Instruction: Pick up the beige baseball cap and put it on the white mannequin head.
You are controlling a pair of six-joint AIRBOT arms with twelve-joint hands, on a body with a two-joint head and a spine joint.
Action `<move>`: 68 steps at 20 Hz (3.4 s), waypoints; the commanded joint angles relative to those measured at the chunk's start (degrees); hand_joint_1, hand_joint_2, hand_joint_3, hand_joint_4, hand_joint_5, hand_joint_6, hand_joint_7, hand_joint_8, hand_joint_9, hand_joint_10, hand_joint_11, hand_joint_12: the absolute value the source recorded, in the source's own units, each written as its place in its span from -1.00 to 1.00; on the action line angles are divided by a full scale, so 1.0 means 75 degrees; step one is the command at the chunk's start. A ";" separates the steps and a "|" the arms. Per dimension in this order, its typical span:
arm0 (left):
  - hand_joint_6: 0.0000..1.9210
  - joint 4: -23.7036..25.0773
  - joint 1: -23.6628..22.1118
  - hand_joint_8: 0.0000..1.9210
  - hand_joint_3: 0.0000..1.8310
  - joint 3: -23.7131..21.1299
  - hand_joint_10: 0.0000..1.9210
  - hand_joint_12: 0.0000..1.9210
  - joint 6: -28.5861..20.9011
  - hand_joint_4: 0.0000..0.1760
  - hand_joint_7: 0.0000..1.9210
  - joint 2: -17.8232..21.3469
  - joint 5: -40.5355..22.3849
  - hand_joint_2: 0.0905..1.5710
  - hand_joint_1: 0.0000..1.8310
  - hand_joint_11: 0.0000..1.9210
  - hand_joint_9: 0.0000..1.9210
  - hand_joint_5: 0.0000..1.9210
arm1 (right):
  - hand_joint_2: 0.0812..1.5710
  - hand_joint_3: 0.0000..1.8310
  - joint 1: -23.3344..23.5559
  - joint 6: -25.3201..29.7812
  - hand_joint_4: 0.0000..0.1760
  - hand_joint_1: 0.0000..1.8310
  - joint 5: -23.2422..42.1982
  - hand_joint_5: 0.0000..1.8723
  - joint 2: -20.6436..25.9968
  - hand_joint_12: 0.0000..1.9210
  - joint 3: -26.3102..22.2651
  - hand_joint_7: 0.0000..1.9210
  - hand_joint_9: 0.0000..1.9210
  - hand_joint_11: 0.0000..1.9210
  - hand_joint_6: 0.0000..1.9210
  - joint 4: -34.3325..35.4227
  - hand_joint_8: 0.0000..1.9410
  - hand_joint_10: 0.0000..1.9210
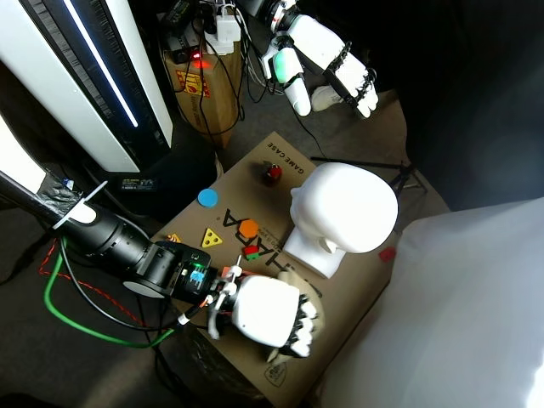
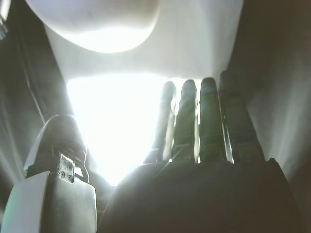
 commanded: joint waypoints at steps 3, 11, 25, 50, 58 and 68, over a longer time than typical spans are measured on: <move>-1.00 0.0547 -0.0066 -1.00 -1.00 0.0018 -1.00 -0.61 -0.0086 -1.00 -0.90 0.0078 -0.0790 0.41 -1.00 -1.00 -0.92 -0.86 | 0.42 -1.00 0.0368 -0.0200 -1.00 0.49 0.1670 -0.11 0.0175 0.61 0.0067 0.02 -0.11 -0.16 0.09 0.0436 0.04 0.45; -0.99 0.0598 -0.0034 -0.99 -1.00 -0.0075 -0.99 -0.56 -0.0310 -1.00 -0.88 0.0117 -0.0790 0.41 -1.00 -1.00 -0.91 -0.83 | 0.43 -1.00 0.0703 -0.1033 -1.00 0.49 0.3994 -0.13 0.0036 0.61 0.0056 0.04 -0.12 -0.17 0.09 0.0176 0.03 0.46; -0.99 0.0134 -0.0161 -0.99 -1.00 -0.0558 -1.00 -0.72 0.0588 -1.00 -0.91 0.0286 -0.0790 0.40 -1.00 -1.00 -0.95 -0.85 | 0.41 -1.00 0.1523 -0.2169 -1.00 0.38 0.6700 -0.07 -0.0711 0.63 -0.0197 0.08 -0.07 -0.17 0.09 -0.0541 0.07 0.29; -1.00 -0.0642 -0.0407 -1.00 -1.00 -0.1425 -1.00 -0.54 0.2008 -1.00 -0.90 0.0631 -0.0791 0.39 -1.00 -1.00 -0.91 -0.85 | 0.44 -1.00 0.0815 -0.4144 -1.00 0.49 0.6521 -0.16 -0.0211 0.62 -0.3324 0.01 -0.13 -0.16 0.14 -0.1873 0.07 0.49; -1.00 -0.0833 -0.0436 -1.00 -1.00 -0.1543 -1.00 -0.56 0.2244 -1.00 -0.88 0.0697 -0.0791 0.38 -1.00 -1.00 -0.90 -0.83 | 0.44 -1.00 0.0351 -0.5069 -1.00 0.49 0.6164 -0.14 -0.0109 0.62 -0.3916 0.01 -0.13 -0.18 0.11 -0.2135 0.07 0.49; -1.00 -0.0754 -0.0166 -1.00 -1.00 -0.1923 -1.00 -0.61 0.1844 -1.00 -0.88 0.0864 -0.0794 0.41 -1.00 -1.00 -0.90 -0.83 | 0.43 -1.00 -0.0101 -0.5208 -1.00 0.35 0.5650 -0.09 -0.0054 0.70 -0.4575 0.05 -0.12 -0.25 0.11 -0.1482 0.16 0.34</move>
